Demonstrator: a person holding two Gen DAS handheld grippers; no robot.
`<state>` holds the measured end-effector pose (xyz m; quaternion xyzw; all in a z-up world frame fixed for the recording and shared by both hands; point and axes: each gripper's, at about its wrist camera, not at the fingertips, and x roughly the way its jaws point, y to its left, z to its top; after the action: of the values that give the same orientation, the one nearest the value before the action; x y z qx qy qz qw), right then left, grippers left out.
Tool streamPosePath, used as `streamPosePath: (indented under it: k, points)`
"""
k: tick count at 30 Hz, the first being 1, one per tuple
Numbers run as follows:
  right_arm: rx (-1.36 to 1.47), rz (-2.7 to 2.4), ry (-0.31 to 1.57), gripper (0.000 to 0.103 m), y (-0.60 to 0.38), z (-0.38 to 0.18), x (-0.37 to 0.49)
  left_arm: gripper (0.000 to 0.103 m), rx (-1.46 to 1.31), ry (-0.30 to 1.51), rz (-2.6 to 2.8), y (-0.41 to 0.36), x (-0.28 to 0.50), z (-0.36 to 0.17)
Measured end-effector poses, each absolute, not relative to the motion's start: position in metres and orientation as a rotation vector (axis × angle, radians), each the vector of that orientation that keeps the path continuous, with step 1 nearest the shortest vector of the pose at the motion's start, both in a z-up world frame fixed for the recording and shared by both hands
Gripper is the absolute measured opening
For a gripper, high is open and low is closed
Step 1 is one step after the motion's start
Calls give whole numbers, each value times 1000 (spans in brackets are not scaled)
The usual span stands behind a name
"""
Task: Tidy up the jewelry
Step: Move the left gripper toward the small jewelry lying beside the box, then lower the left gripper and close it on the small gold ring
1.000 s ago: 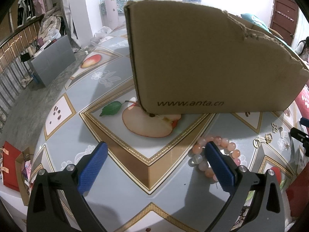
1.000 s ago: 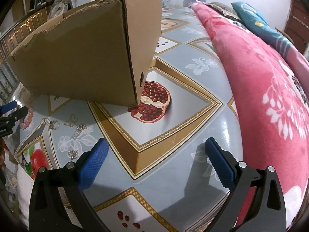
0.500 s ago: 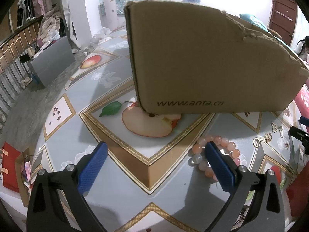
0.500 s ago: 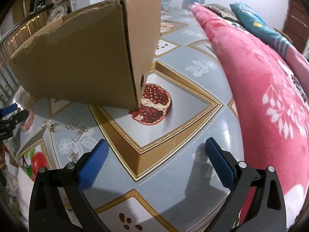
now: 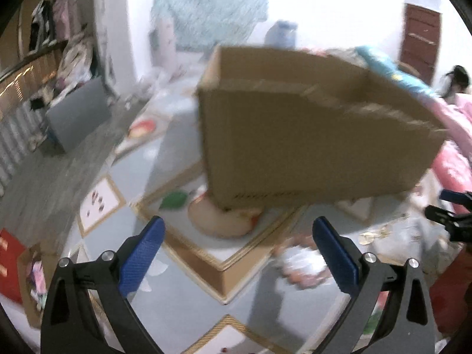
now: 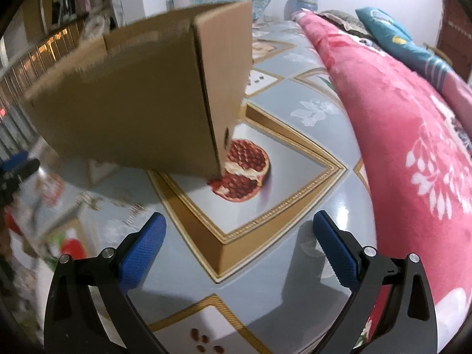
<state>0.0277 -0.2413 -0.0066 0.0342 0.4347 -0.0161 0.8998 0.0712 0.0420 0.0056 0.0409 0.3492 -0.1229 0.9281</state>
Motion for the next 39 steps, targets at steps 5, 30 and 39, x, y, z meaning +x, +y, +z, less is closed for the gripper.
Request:
streamPosePath:
  k: [5,30,39]
  points:
    - [112,71,820,85,-236,11,15,98,168,675,-412,8,53,15]
    - [86,327,822,42,-194,-1,1,18,391,843,-678,-57,60,-18]
    - [102,352,826,36,-195,-4,2,11,367,861,-700,-54,68,-17]
